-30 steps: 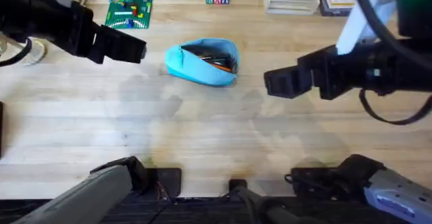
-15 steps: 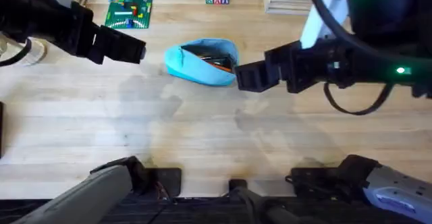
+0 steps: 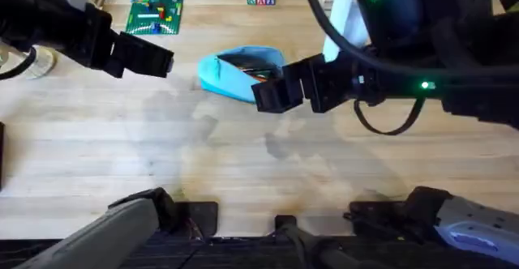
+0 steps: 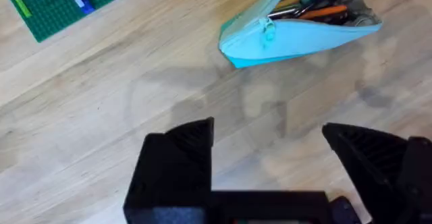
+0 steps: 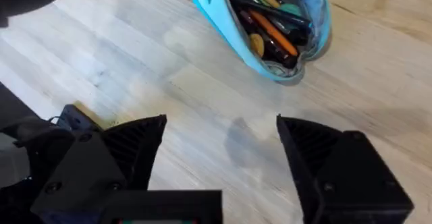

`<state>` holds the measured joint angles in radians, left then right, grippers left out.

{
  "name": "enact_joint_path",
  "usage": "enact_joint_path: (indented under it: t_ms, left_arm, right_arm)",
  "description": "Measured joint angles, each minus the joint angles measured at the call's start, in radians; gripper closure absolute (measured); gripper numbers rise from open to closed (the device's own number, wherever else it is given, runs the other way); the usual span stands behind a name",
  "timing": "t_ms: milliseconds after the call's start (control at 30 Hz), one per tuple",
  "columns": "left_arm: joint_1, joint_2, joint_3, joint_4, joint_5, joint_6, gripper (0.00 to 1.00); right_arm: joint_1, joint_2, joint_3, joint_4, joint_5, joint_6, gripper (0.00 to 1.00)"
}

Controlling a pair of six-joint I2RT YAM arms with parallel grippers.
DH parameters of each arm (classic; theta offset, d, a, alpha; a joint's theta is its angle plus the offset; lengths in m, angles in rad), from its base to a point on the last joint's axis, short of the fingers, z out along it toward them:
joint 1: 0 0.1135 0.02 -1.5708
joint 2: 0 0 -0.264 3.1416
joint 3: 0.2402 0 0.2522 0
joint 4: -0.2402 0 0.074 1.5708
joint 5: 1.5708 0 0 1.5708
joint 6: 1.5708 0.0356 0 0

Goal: Unzip the bag, pick up the pens from the table one at a time and place them inside, then zip the bag closed.

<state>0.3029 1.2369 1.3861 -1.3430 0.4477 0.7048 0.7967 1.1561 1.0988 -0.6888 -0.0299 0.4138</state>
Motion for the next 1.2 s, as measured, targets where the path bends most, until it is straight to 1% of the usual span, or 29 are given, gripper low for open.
enact_joint_path:
  t_ms: [300,367,533,667,767,833,900,967,1100,1200]
  left_arm:
    - [0.000,0.000,0.000,0.000,-0.001,0.000,0.008]
    - [0.000,0.000,0.000,0.000,-0.014,0.000,0.007]
    - [0.000,0.000,0.000,-0.018,-0.083,0.000,0.008]
    - [0.000,0.000,0.000,-0.020,-0.102,0.012,0.007]
    - [0.008,0.000,0.000,-0.021,-0.100,0.063,0.009]
    - [0.025,0.000,0.000,-0.026,-0.089,0.109,0.010]
    - [0.055,0.002,0.000,-0.038,-0.067,0.161,0.009]
    - [0.096,0.017,0.001,-0.053,-0.033,0.220,0.010]
    - [0.180,0.085,0.002,-0.087,0.057,0.354,0.010]
    - [0.223,0.139,0.002,-0.098,0.116,0.447,0.010]
  right_arm:
    - [0.000,0.000,0.000,0.000,0.000,0.002,0.004]
    - [0.000,0.000,0.000,0.000,0.000,0.002,0.004]
    - [0.000,0.000,0.000,0.000,0.000,0.003,0.004]
    - [0.000,0.000,0.000,0.000,0.000,0.009,0.004]
    - [0.000,0.000,0.000,0.000,0.000,0.014,0.004]
    - [0.000,0.000,0.000,0.001,0.000,0.021,0.005]
    - [0.000,0.000,0.000,0.001,0.000,0.034,0.004]
    - [0.000,0.000,0.000,0.000,0.000,0.046,0.005]
    - [0.000,0.005,0.000,0.001,0.000,0.067,0.006]
    - [0.000,0.017,0.000,0.001,0.000,0.078,0.005]
